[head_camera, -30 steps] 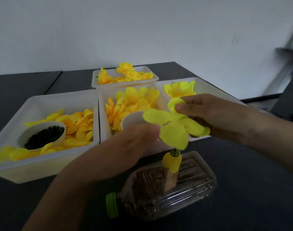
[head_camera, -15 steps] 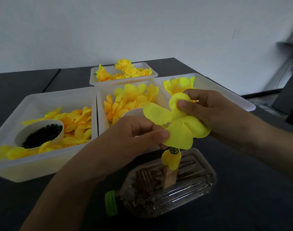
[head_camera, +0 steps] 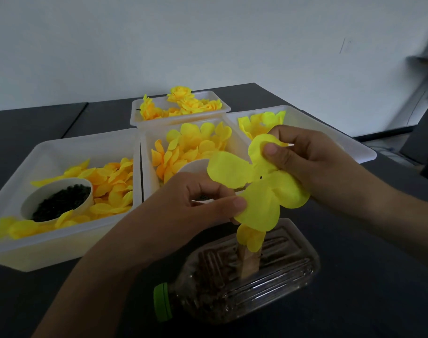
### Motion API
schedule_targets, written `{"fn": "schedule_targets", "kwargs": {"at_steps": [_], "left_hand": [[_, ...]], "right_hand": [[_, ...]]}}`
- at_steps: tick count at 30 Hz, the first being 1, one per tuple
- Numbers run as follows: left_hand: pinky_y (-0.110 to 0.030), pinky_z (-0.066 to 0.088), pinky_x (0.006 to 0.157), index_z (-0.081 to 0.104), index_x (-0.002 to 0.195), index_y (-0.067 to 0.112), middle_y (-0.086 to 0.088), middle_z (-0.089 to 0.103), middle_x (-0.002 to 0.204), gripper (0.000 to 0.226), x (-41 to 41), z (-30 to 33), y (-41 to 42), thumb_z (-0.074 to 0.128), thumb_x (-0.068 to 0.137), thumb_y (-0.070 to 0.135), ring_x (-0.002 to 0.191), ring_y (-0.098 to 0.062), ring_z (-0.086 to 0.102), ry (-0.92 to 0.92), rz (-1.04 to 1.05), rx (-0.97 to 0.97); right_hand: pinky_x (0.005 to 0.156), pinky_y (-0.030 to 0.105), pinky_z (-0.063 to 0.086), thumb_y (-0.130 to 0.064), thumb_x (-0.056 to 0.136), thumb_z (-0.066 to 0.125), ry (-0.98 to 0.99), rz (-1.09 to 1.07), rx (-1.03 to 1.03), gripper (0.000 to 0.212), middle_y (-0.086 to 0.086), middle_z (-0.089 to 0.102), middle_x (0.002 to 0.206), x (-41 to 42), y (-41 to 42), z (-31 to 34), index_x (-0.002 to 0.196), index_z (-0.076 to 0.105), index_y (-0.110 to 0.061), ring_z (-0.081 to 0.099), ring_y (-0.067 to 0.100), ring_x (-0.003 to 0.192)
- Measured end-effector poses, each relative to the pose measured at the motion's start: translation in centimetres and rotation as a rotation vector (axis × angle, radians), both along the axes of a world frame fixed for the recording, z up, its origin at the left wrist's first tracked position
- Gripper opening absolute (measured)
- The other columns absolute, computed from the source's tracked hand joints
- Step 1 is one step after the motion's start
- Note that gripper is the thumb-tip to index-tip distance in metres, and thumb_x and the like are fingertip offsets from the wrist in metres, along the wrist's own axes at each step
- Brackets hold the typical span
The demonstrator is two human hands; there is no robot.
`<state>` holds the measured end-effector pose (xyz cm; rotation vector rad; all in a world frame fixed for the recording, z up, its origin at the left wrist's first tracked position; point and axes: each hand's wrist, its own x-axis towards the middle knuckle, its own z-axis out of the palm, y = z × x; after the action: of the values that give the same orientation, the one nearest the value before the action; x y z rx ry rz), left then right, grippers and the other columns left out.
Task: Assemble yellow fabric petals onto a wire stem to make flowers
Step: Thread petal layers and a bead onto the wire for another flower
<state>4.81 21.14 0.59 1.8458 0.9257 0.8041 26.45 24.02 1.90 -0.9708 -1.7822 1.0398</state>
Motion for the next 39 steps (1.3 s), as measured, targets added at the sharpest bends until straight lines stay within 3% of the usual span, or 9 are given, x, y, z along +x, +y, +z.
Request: {"fn": "schedule_targets", "kwargs": {"at_steps": [5, 12, 17, 23, 27, 32, 35, 37, 39], "left_hand": [[-0.024, 0.055, 0.083, 0.076, 0.090, 0.025, 0.002, 0.075, 0.094, 0.032, -0.3, -0.5, 0.4, 0.066, 0.077, 0.052, 0.089, -0.012, 0.070, 0.043, 0.001, 0.011], [-0.008, 0.049, 0.075, 0.075, 0.087, 0.035, 0.014, 0.074, 0.089, 0.021, -0.1, -0.4, 0.4, 0.071, 0.075, 0.052, 0.086, 0.000, 0.069, 0.027, 0.035, 0.061], [-0.011, 0.051, 0.076, 0.075, 0.084, 0.034, 0.012, 0.075, 0.089, 0.029, 0.0, -0.7, 0.4, 0.062, 0.072, 0.056, 0.088, -0.003, 0.069, 0.044, 0.038, 0.062], [-0.011, 0.041, 0.053, 0.072, 0.064, 0.031, 0.015, 0.064, 0.058, 0.020, 0.3, -1.4, 0.2, 0.071, 0.083, 0.038, 0.052, 0.001, 0.055, 0.238, 0.018, -0.002], [-0.016, 0.042, 0.053, 0.067, 0.061, 0.039, 0.015, 0.059, 0.062, 0.023, 0.1, -1.7, 0.3, 0.071, 0.083, 0.038, 0.055, -0.001, 0.052, 0.325, 0.029, 0.014], [-0.043, 0.050, 0.067, 0.067, 0.060, 0.036, -0.001, 0.066, 0.070, 0.025, 0.2, -2.0, 0.5, 0.067, 0.084, 0.043, 0.069, -0.024, 0.060, 0.412, 0.005, -0.001], [-0.047, 0.051, 0.071, 0.071, 0.069, 0.034, -0.005, 0.069, 0.075, 0.028, -0.4, -1.9, 0.8, 0.061, 0.081, 0.057, 0.076, -0.030, 0.062, 0.474, -0.054, -0.018], [-0.040, 0.052, 0.070, 0.071, 0.074, 0.035, -0.002, 0.069, 0.078, 0.037, -1.5, -1.5, 0.9, 0.053, 0.076, 0.068, 0.075, -0.026, 0.063, 0.519, -0.102, -0.042], [-0.020, 0.044, 0.056, 0.069, 0.074, 0.032, 0.007, 0.065, 0.072, 0.040, -2.6, -1.2, 1.0, 0.052, 0.076, 0.068, 0.064, -0.011, 0.059, 0.516, -0.101, -0.058]], "right_hand": [[0.050, 0.023, 0.038, -0.037, 0.086, 0.053, -0.012, -0.027, -0.027, 0.028, 0.000, 0.058, 0.063, -0.1, 0.2, -0.8, 0.075, 0.058, -0.011, 0.047, 0.014, 0.057], [0.058, 0.031, 0.039, -0.040, 0.084, 0.055, 0.037, -0.037, -0.087, 0.028, 0.006, 0.058, 0.067, 0.1, 0.7, -1.4, 0.069, 0.063, -0.018, 0.049, 0.018, 0.060], [0.050, 0.024, 0.034, -0.039, 0.086, 0.054, 0.000, -0.020, -0.120, 0.029, 0.013, 0.044, 0.063, 0.4, 1.0, -1.9, 0.067, 0.061, -0.018, 0.038, 0.020, 0.054], [0.041, 0.014, 0.035, -0.017, 0.095, 0.055, -0.163, 0.020, -0.182, 0.031, -0.007, 0.047, 0.048, 1.0, 1.0, -3.0, 0.064, 0.057, -0.012, 0.041, 0.004, 0.040], [0.047, 0.012, 0.036, -0.016, 0.093, 0.059, -0.306, 0.022, -0.123, 0.032, -0.008, 0.049, 0.050, 1.4, 0.9, -3.5, 0.061, 0.058, -0.013, 0.043, -0.001, 0.044], [0.057, 0.017, 0.040, -0.023, 0.092, 0.061, -0.467, 0.009, -0.116, 0.032, -0.008, 0.052, 0.052, 1.6, 0.6, -4.2, 0.060, 0.059, -0.017, 0.048, 0.001, 0.052], [0.053, 0.013, 0.039, -0.024, 0.095, 0.056, -0.454, 0.022, -0.155, 0.034, -0.009, 0.050, 0.048, 1.5, 0.4, -3.6, 0.062, 0.057, -0.011, 0.046, -0.001, 0.047], [0.044, 0.008, 0.034, -0.027, 0.097, 0.050, -0.390, -0.055, -0.143, 0.038, -0.010, 0.047, 0.043, 1.6, 1.1, -2.8, 0.066, 0.059, -0.006, 0.043, -0.001, 0.039], [0.039, 0.012, 0.031, -0.032, 0.097, 0.047, -0.341, -0.161, -0.120, 0.039, -0.008, 0.045, 0.041, 1.8, 2.5, -1.8, 0.070, 0.063, -0.009, 0.038, 0.002, 0.036]]}}
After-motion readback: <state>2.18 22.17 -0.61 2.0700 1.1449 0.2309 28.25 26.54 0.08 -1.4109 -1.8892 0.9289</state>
